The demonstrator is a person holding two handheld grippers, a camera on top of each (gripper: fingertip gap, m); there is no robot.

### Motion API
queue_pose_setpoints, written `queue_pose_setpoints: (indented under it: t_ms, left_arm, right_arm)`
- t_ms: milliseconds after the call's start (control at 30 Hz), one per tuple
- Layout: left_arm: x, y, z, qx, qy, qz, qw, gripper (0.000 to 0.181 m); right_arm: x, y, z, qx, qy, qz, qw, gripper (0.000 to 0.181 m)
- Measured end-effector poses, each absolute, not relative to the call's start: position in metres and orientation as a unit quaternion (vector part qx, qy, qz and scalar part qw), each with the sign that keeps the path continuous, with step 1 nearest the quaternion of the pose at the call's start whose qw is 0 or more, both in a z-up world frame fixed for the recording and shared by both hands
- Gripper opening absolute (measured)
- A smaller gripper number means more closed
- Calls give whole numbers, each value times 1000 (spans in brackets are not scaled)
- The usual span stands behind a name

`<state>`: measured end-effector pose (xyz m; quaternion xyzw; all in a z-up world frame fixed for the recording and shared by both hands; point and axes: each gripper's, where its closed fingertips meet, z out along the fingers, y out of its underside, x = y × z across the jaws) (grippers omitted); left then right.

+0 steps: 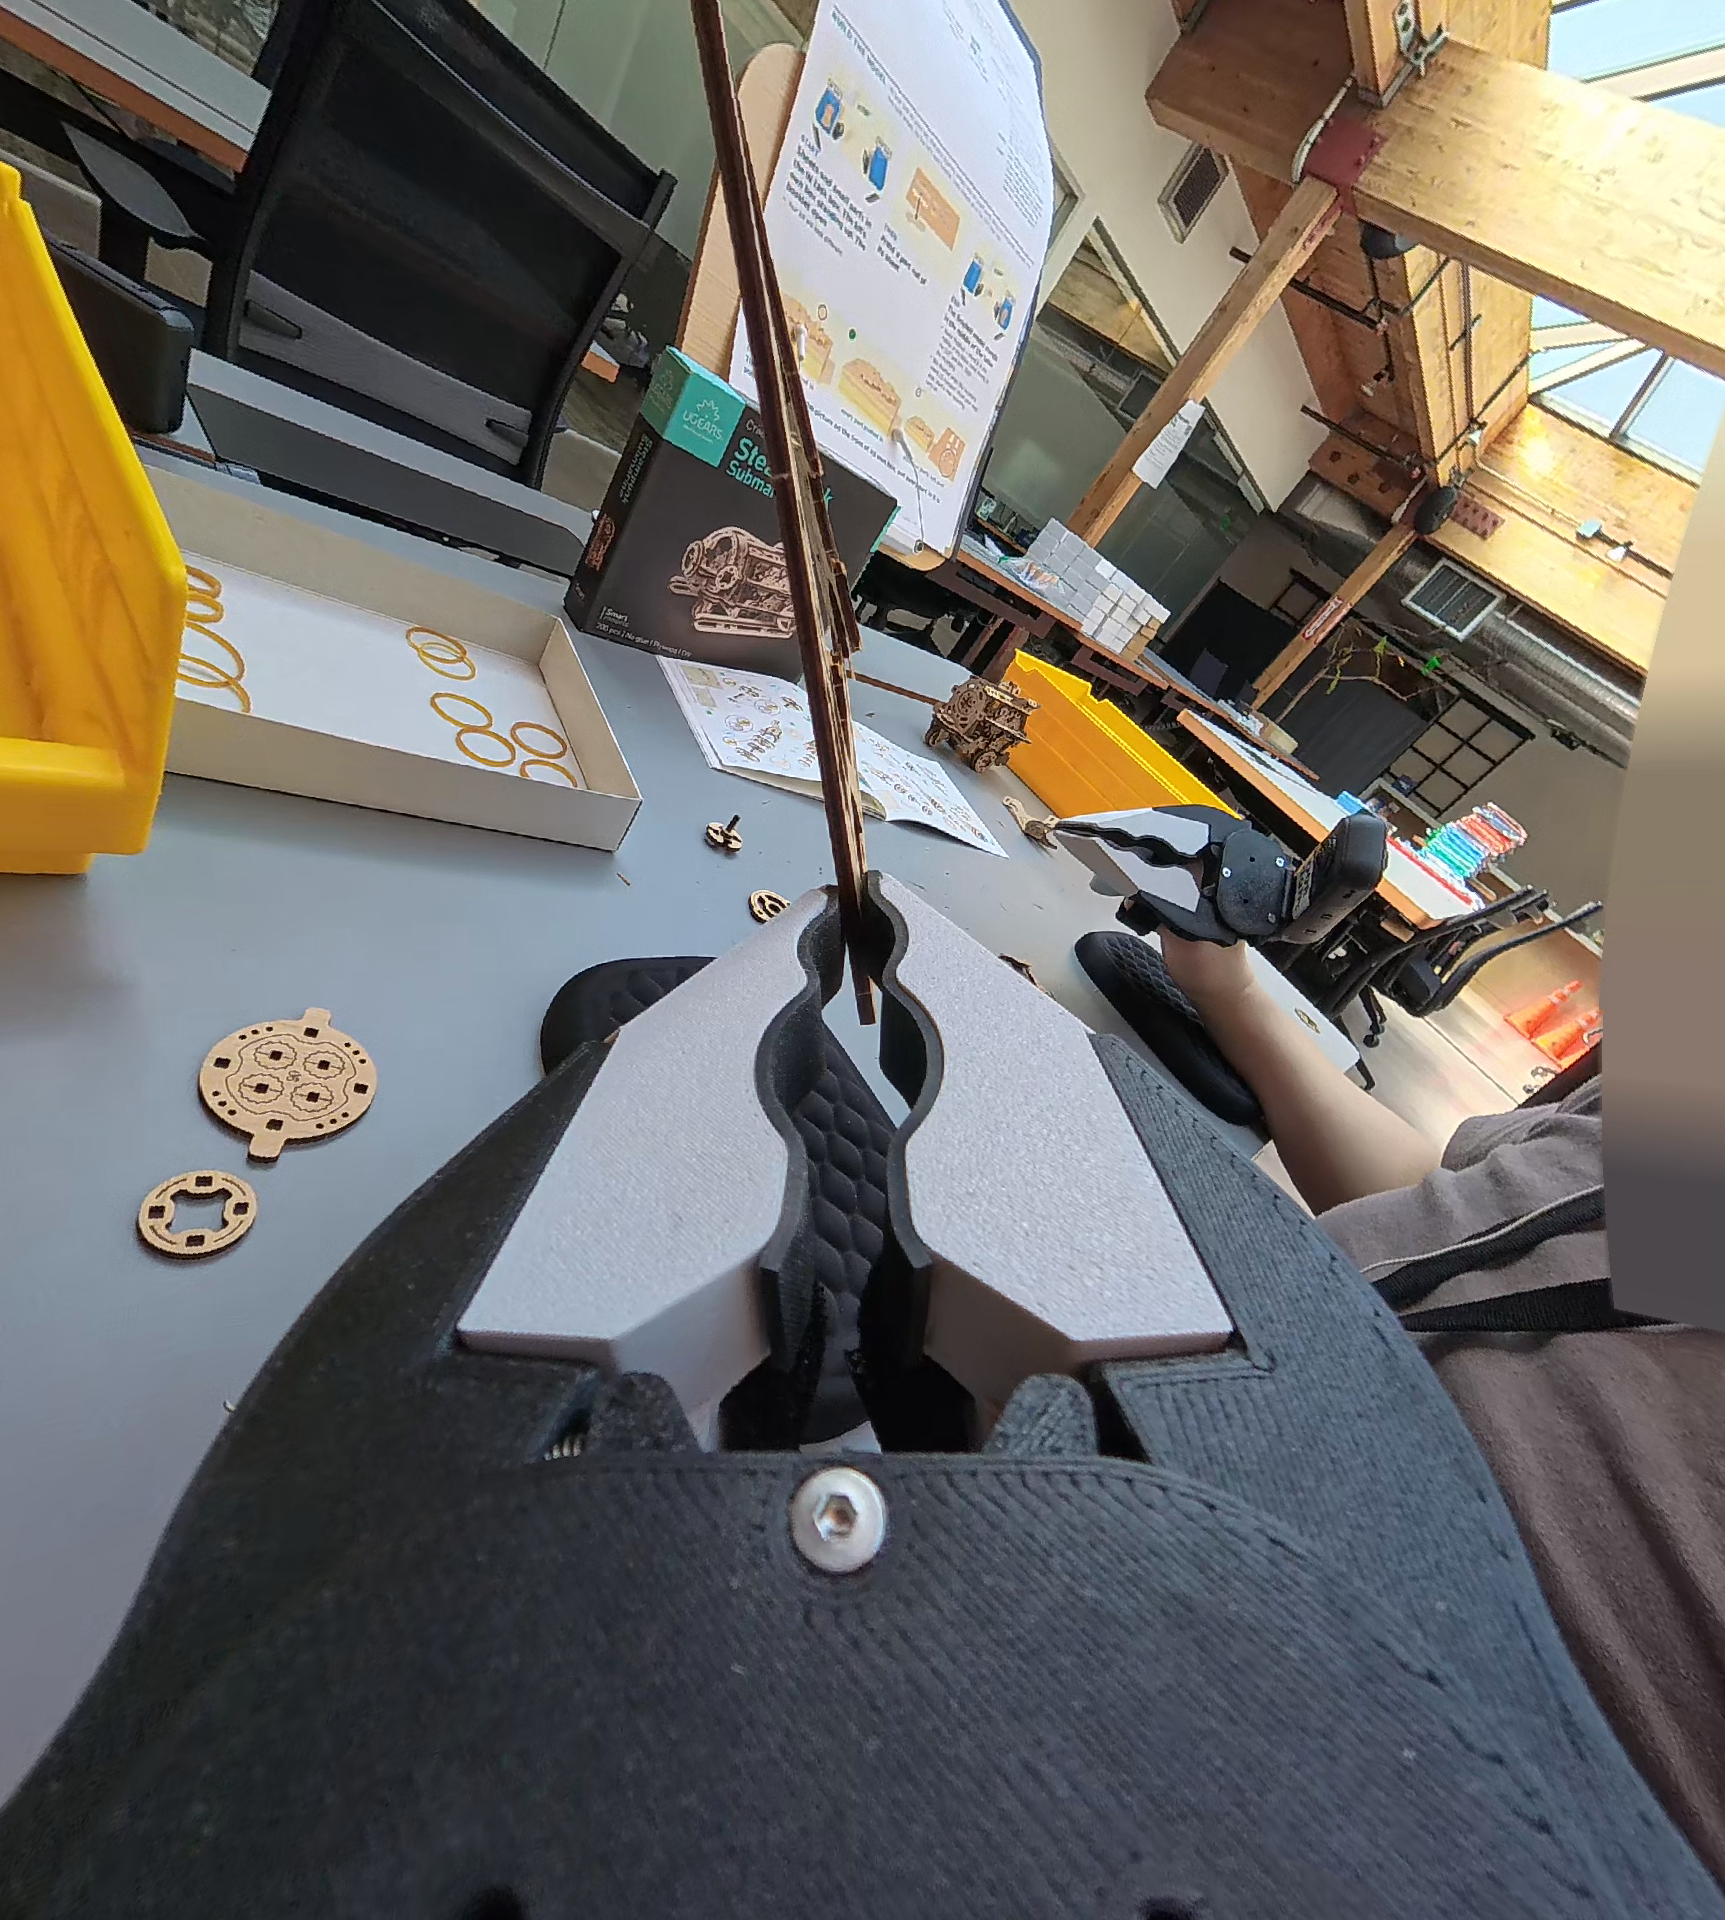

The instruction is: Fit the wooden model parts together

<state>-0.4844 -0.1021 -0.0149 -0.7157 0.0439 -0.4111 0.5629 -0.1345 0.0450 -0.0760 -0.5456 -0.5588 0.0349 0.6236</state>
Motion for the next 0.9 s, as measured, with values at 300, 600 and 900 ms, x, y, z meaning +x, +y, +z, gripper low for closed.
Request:
queue_pose_setpoints:
  t_ms: [300, 600, 900]
  left_arm:
    - [-474, -103, -13, -704, 56, -432, 561, 1]
    - [-457, -79, -8, -699, 81, -452, 548, 1]
    - [-445, -62, -13, -700, 88, -468, 533, 1]
  right_arm:
    - [-132, 48, -77, -550, -555, 26, 624, 0]
    - [-128, 52, -77, -553, -550, 19, 626, 0]
    - [-128, 53, -80, -557, -552, 21, 621, 0]
